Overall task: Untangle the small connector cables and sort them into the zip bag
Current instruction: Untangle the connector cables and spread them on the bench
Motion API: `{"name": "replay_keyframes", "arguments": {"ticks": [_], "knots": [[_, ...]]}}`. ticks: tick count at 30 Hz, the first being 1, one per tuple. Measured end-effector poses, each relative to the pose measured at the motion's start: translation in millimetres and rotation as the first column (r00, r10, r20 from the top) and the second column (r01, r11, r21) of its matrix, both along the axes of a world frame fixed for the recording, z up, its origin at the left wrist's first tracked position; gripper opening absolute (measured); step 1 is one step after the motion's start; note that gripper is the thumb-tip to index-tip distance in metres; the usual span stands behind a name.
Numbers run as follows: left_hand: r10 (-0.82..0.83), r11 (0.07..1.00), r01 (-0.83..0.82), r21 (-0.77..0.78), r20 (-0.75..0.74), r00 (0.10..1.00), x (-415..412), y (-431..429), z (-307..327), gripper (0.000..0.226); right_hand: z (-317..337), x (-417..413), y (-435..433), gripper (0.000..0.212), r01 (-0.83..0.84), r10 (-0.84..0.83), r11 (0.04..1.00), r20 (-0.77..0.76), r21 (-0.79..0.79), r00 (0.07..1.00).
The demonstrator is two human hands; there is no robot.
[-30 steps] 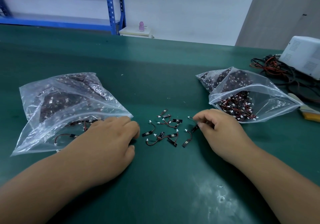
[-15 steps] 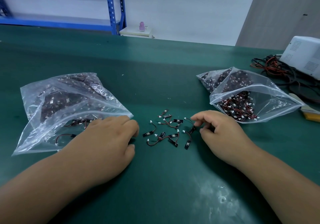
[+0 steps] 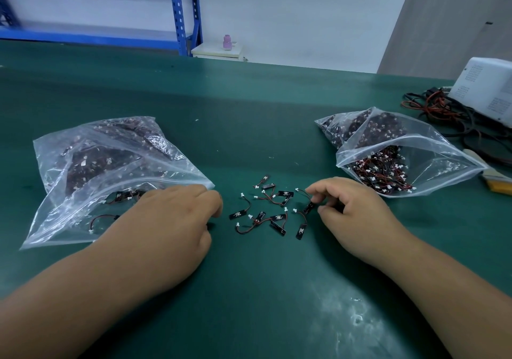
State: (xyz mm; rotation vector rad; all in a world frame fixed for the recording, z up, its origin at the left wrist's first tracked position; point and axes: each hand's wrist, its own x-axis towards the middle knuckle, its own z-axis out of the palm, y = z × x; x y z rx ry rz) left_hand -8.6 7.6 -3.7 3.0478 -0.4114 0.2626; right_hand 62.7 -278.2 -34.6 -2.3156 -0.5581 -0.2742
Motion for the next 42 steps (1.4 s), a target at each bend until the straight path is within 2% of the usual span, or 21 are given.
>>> {"name": "replay_keyframes", "arguments": {"ticks": [16,19,22,25,27,39,42], "knots": [[-0.056,0.998,0.056,0.011,-0.002,0.998,4.2,-0.6,-2.8,0.021,1.6,-0.7,1.5,0.042,0.02,-0.02,1.0,-0.003,-0.019,1.0],[-0.054,0.998,0.054,0.03,-0.01,0.999,4.3,-0.4,-2.7,0.02,4.6,-1.1,1.7,0.038,-0.009,0.011,0.995,0.012,-0.103,1.0],[-0.05,0.998,0.05,0.046,-0.019,0.999,4.4,-0.4,-2.6,0.02,6.6,-2.9,3.6,0.039,-0.056,0.058,0.961,-0.001,-0.272,0.998],[-0.044,0.997,0.045,0.066,-0.02,0.999,4.6,0.0,-2.9,0.02,6.1,-2.8,6.4,0.052,-0.097,0.08,0.892,-0.058,-0.442,0.995],[-0.044,0.996,0.046,0.07,-0.022,0.999,4.7,-0.5,-2.7,0.02,4.9,-1.8,8.0,0.058,-0.12,0.103,0.866,-0.061,-0.486,0.993],[-0.033,0.996,0.035,0.08,-0.033,0.999,5.4,-0.8,-4.7,0.023,2.9,-3.1,7.4,0.045,-0.095,0.115,0.914,0.026,-0.394,0.993],[-0.036,0.996,0.038,0.084,-0.029,0.999,5.5,-0.4,-4.9,0.023,3.1,-3.6,6.7,0.034,-0.102,0.127,0.918,0.042,-0.382,0.991]]}}
